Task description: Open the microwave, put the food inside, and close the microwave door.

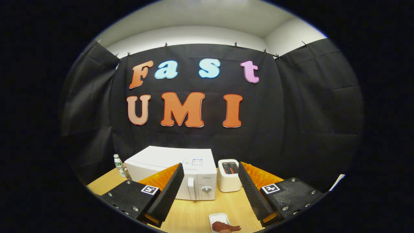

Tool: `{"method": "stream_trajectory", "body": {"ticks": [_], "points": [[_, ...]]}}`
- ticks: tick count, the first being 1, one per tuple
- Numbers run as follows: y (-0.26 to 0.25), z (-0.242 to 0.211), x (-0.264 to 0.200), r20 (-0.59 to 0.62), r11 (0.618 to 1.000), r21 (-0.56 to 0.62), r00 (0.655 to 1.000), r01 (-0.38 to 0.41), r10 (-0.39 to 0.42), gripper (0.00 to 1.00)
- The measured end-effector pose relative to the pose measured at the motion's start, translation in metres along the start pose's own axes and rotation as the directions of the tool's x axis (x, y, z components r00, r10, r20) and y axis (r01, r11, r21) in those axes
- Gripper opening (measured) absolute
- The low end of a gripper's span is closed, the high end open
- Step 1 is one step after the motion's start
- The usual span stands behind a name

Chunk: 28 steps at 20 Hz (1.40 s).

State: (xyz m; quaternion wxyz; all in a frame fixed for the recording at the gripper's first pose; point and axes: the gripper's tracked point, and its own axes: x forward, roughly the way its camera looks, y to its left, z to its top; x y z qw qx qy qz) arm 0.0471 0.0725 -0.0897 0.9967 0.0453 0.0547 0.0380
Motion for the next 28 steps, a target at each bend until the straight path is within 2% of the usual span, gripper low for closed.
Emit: {"method": "stream_trajectory", "body": {"ticks": [6, 13, 20, 22, 23, 24, 27, 28], "points": [[0.031, -0.063, 0.051, -0.086, 0.999, -0.006, 0.996, -0.039, 0.038, 1.0], [0.055, -0.145, 0.106, -0.215, 0.998, -0.025, 0.975, -0.065, 0.058, 1.0], [0.062, -0.196, 0.142, -0.295, 0.998, 0.004, 0.953, -0.068, 0.066, 0.97], [0.063, -0.207, 0.15, -0.312, 0.997, 0.015, 0.947, -0.073, 0.074, 0.9], [0.065, -0.213, 0.154, -0.322, 0.997, 0.021, 0.944, -0.077, 0.079, 0.79], [0.066, -0.217, 0.157, -0.33, 0.997, 0.025, 0.941, -0.076, 0.08, 0.74], [0.07, -0.222, 0.163, -0.332, 0.996, 0.038, 0.94, -0.077, 0.085, 0.49], [0.068, -0.224, 0.165, -0.333, 0.997, 0.036, 0.939, -0.074, 0.082, 0.43]]}}
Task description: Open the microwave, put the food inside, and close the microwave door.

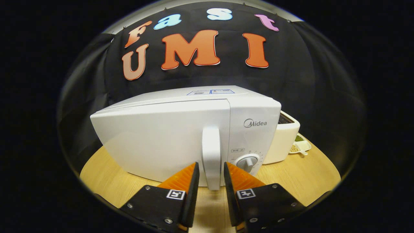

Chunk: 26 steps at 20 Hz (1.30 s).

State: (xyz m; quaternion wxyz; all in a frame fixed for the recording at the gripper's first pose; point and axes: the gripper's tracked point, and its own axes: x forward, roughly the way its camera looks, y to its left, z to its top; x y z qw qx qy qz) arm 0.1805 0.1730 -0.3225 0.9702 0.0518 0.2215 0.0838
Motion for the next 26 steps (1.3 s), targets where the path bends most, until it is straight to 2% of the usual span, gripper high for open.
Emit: {"method": "stream_trajectory", "body": {"ticks": [2, 5, 8, 12, 13, 19, 23, 26], "points": [[-0.002, 0.001, 0.003, 0.005, 1.0, -0.005, 1.0, -0.002, 0.002, 0.3], [-0.001, 0.001, 0.0, 0.017, 1.0, -0.025, 1.0, -0.003, 0.003, 0.2], [-0.003, 0.0, -0.001, 0.024, 0.999, -0.025, 0.999, 0.035, -0.035, 0.1], [0.002, -0.013, -0.021, 0.017, 0.997, -0.04, 0.998, 0.066, -0.065, 0.09], [0.005, -0.012, -0.037, 0.048, 0.996, -0.046, 0.996, 0.072, -0.07, 0.09], [0.031, -0.04, -0.103, 0.025, 0.991, -0.053, 0.992, 0.125, -0.123, 0.09], [0.056, -0.054, -0.134, -0.001, 0.991, -0.042, 0.992, 0.126, -0.127, 0.09], [0.076, -0.065, -0.157, -0.025, 0.994, -0.056, 0.996, 0.089, -0.091, 0.09]]}}
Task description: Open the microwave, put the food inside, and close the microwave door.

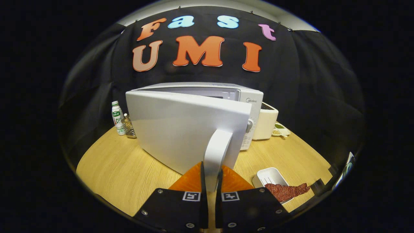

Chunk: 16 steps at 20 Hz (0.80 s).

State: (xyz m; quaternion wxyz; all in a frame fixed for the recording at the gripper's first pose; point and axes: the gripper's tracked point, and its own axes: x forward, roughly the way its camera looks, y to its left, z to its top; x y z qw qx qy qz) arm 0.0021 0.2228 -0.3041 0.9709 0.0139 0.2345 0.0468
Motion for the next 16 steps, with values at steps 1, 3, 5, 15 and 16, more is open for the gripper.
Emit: {"method": "stream_trajectory", "body": {"ticks": [1, 3, 5, 15, 16], "points": [[0.008, -0.003, -0.009, -0.004, 1.0, 0.0, 1.0, -0.021, 0.021, 0.09], [0.026, -0.01, -0.025, -0.013, 0.998, -0.011, 0.998, -0.059, 0.059, 0.09], [0.046, -0.015, -0.04, -0.018, 0.995, -0.035, 0.996, -0.092, 0.092, 0.09], [0.154, -0.031, -0.1, -0.049, 0.963, -0.105, 0.968, -0.249, 0.245, 0.13], [0.161, -0.032, -0.103, -0.051, 0.958, -0.132, 0.967, -0.255, 0.251, 0.13]]}}
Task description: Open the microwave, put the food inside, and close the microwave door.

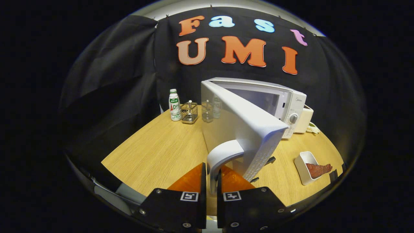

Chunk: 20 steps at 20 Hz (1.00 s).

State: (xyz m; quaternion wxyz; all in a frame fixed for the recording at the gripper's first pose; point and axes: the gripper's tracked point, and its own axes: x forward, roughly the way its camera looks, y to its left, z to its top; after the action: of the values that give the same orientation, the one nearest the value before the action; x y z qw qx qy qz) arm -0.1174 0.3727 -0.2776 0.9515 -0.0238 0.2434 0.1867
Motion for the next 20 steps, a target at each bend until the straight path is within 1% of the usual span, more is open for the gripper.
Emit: {"method": "stream_trajectory", "body": {"ticks": [2, 4, 5, 6, 8, 9, 11, 12, 13, 14, 15, 16, 17, 18, 20], "points": [[0.011, -0.001, -0.005, -0.01, 1.0, -0.013, 1.0, -0.003, 0.003, 0.17], [0.028, -0.002, -0.011, -0.022, 1.0, -0.012, 0.999, -0.027, 0.026, 0.28], [0.035, -0.003, -0.015, -0.025, 0.999, -0.017, 0.999, -0.036, 0.035, 0.35], [0.044, -0.001, -0.02, -0.023, 0.998, -0.013, 0.998, -0.058, 0.058, 0.37], [0.068, 0.0, -0.035, -0.018, 0.991, -0.002, 0.991, -0.131, 0.131, 0.45], [0.08, 0.0, -0.043, -0.017, 0.984, -0.007, 0.984, -0.176, 0.176, 0.51], [0.099, 0.003, -0.061, -0.01, 0.968, -0.023, 0.968, -0.251, 0.251, 0.55], [0.103, 0.006, -0.068, 0.0, 0.961, -0.03, 0.961, -0.275, 0.275, 0.58], [0.102, 0.01, -0.074, 0.017, 0.957, -0.038, 0.958, -0.286, 0.287, 0.68], [0.1, 0.013, -0.08, 0.03, 0.956, -0.045, 0.956, -0.291, 0.292, 0.74], [0.097, 0.016, -0.086, 0.042, 0.955, -0.046, 0.955, -0.293, 0.295, 0.83], [0.092, 0.02, -0.091, 0.05, 0.954, -0.039, 0.953, -0.297, 0.299, 0.86], [0.084, 0.023, -0.094, 0.056, 0.954, -0.027, 0.953, -0.298, 0.299, 0.93], [0.073, 0.028, -0.097, 0.062, 0.958, -0.019, 0.956, -0.287, 0.287, 0.97], [0.045, 0.036, -0.099, 0.081, 0.967, -0.003, 0.964, -0.254, 0.253, 0.98]]}}
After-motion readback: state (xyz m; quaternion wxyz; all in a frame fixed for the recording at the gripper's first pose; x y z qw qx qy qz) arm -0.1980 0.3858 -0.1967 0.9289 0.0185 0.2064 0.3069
